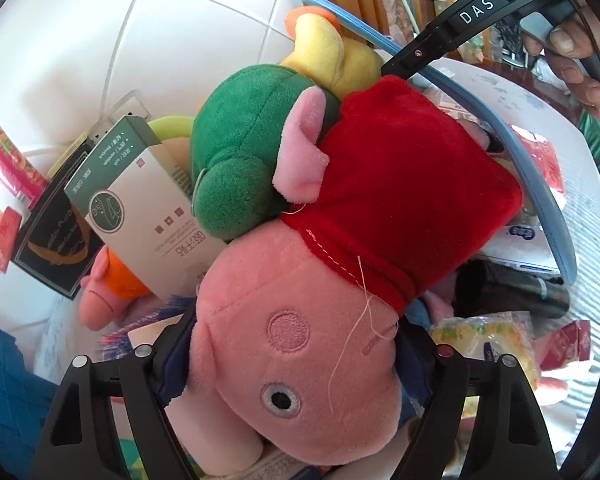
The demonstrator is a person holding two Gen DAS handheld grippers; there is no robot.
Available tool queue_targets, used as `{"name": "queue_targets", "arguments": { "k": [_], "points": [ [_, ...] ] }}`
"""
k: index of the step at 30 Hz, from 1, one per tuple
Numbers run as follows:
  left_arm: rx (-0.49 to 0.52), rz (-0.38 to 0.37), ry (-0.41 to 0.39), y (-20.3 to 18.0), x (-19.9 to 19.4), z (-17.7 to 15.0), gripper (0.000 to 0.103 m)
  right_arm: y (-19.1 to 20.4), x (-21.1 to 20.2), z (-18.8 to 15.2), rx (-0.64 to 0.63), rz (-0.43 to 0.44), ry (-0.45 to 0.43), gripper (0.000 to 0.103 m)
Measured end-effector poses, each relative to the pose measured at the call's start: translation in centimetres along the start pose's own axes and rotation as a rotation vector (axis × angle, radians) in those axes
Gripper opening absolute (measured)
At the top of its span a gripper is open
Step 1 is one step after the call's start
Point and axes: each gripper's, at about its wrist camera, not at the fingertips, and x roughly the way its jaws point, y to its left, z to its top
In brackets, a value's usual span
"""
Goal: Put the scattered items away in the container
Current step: 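Reach the left tool toward the pink plush pig while the right tool approaches the blue boomerang, then grasp the pink plush pig with the left tool while the right tool grasps the blue boomerang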
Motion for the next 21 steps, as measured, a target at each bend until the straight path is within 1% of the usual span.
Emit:
{"name": "queue_targets", "arguments": {
  "k": [8, 12, 21],
  "points": [
    [-0.036, 0.019, -0.016, -0.9, -2.5, -0.9, 0.081, 0.6, -2.7, 0.1, -0.014, 0.006, -0.046, 0.032],
    [-0.045, 0.046, -0.023, -1.6, -4.4, -1.1, 0.081, 0.8, -4.1, 0.1, -0.023, 0.003, -0.065, 0.032],
    [-0.099, 0.129, -0.036, -1.2, -8.2, -1.3, 0.081, 1.3, -8.0, -0.7, -0.042, 0.004, -0.115, 0.032]
  ]
}}
